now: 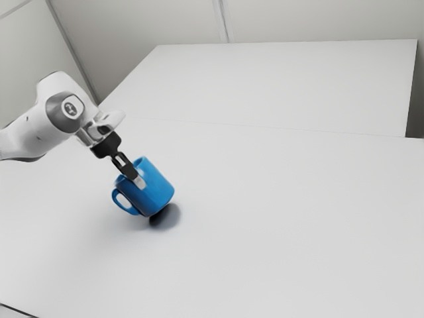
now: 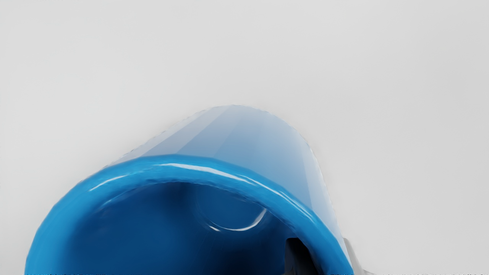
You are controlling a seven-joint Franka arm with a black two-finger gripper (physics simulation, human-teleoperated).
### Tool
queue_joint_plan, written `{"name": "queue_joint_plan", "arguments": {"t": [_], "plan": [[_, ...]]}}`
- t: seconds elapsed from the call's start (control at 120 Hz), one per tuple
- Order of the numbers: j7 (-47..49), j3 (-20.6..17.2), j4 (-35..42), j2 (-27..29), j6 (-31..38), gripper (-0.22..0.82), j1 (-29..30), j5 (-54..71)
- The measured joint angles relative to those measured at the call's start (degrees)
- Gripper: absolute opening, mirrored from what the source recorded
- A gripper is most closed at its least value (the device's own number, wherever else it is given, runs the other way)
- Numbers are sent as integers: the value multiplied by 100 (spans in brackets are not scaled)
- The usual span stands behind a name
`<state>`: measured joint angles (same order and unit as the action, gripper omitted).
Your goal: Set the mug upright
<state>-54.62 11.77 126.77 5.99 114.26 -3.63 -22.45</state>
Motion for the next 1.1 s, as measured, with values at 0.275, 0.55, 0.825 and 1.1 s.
{"name": "queue_joint_plan", "arguments": {"t": [0.275, 0.55, 0.825, 1.1], "plan": [[673, -813, 886, 379, 1480, -14, 28, 1133], [1065, -885, 1060, 378, 2104, 19, 37, 1496], [1284, -873, 863, 417, 2081, 49, 39, 1593], [2270, -969, -939, 361, 285, 57, 49, 1736]]}}
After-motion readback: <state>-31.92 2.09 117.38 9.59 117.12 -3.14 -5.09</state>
